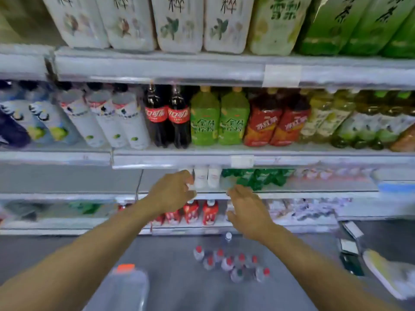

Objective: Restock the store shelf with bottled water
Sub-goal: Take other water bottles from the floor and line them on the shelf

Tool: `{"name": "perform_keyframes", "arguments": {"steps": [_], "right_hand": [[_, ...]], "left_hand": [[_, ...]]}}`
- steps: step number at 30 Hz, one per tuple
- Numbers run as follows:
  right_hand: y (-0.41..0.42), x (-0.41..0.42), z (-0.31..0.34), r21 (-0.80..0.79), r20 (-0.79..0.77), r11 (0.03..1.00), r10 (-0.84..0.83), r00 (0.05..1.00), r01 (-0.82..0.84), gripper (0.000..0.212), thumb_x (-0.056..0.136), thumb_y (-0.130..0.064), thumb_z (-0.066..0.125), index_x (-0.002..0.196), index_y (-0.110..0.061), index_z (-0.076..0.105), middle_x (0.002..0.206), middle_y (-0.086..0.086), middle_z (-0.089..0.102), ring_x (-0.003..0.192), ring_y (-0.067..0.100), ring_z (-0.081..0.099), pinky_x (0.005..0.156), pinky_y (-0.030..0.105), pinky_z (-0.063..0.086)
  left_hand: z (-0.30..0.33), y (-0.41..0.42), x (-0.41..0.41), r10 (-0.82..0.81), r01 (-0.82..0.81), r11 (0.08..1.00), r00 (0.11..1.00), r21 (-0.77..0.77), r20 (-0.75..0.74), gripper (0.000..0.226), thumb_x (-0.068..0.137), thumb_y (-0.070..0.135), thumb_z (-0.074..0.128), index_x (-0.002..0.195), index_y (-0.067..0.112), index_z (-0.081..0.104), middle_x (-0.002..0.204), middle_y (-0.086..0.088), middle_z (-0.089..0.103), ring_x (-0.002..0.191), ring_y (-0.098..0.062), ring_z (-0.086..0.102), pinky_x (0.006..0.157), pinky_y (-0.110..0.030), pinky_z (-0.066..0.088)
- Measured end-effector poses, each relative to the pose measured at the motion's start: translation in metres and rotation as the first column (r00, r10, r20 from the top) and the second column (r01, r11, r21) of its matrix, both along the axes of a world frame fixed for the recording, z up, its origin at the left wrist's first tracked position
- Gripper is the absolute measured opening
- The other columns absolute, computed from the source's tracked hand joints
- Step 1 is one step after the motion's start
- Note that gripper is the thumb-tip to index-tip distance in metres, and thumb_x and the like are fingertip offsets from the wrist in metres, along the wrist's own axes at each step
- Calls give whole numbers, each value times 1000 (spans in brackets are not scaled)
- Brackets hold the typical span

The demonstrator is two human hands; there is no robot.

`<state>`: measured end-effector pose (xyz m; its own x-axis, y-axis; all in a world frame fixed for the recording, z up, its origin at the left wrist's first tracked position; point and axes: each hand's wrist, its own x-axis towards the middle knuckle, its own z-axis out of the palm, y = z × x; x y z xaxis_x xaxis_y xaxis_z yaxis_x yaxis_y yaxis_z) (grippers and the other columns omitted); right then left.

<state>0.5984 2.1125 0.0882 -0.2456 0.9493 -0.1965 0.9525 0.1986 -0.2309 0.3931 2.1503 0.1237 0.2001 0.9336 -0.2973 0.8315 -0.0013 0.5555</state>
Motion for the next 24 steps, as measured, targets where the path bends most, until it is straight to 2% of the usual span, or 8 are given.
{"name": "perform_keyframes", "arguments": {"steps": [3, 6, 9, 13, 15, 17, 20, 24], "right_hand": [[-12, 0, -53, -113, 32, 991, -61, 998, 65, 47, 87, -19, 57, 131, -9, 43, 133, 10, 43, 123, 29, 41, 96, 34, 40], [-25, -2, -104, -216, 24, 967, -135, 991, 137, 48, 89, -21, 54, 134, -11, 41, 137, 8, 41, 126, 26, 39, 98, 30, 35], [-35, -3, -156, -271, 19, 941, -203, 979, 200, 53, 90, -25, 53, 140, -14, 37, 141, 4, 40, 129, 23, 38, 101, 28, 32], [-39, 2, -223, -320, 30, 909, -271, 962, 266, 53, 91, -24, 51, 141, -16, 35, 138, 2, 42, 124, 24, 41, 90, 29, 36], [-34, 8, -257, -334, 29, 897, -299, 954, 291, 44, 90, -21, 51, 133, -16, 42, 132, 2, 46, 121, 23, 43, 85, 28, 35], [-28, 15, -296, -341, 10, 887, -327, 945, 311, 40, 87, -18, 54, 126, -14, 48, 128, 6, 49, 118, 25, 45, 91, 30, 37], [-14, 27, -353, -361, -5, 857, -396, 918, 368, 43, 89, -21, 56, 129, -12, 45, 130, 8, 47, 119, 26, 45, 96, 30, 37], [6, 43, -428, -341, -16, 848, -438, 899, 407, 45, 90, -24, 55, 131, -12, 42, 132, 8, 45, 121, 26, 44, 91, 31, 38]], "left_hand": [[-58, -5, -5, -8, 8, 996, 1000, -87, 0, 22, 83, 24, 65, 103, 19, 57, 98, -5, 67, 93, -28, 63, 83, -36, 51], [-122, -10, -10, -92, 80, 989, 991, -123, -95, 29, 85, 26, 62, 111, 16, 55, 109, -3, 63, 102, -24, 60, 87, -37, 49], [-188, -17, -14, -135, 111, 976, 984, -186, -120, 34, 86, 25, 61, 118, 18, 52, 118, 0, 59, 110, -21, 56, 91, -34, 46], [-272, -25, -13, -177, 130, 953, 972, -274, -153, 38, 87, 28, 58, 124, 22, 49, 129, 5, 53, 119, -17, 51, 98, -31, 42], [-311, -25, -10, -198, 143, 946, 966, -292, -167, 37, 87, 30, 57, 122, 24, 49, 128, 4, 53, 118, -17, 51, 98, -33, 43], [-345, -22, -4, -201, 140, 941, 964, -309, -175, 35, 87, 30, 58, 120, 25, 50, 125, 4, 54, 114, -18, 53, 95, -33, 44], [-396, -13, 10, -208, 138, 943, 956, -304, -209, 34, 87, 28, 57, 120, 24, 49, 123, 3, 54, 111, -19, 54, 90, -33, 45], [-464, 6, 31, -236, 166, 941, 946, -293, -221, 33, 87, 25, 56, 119, 19, 50, 120, -2, 57, 110, -23, 55, 91, -37, 47]]}}
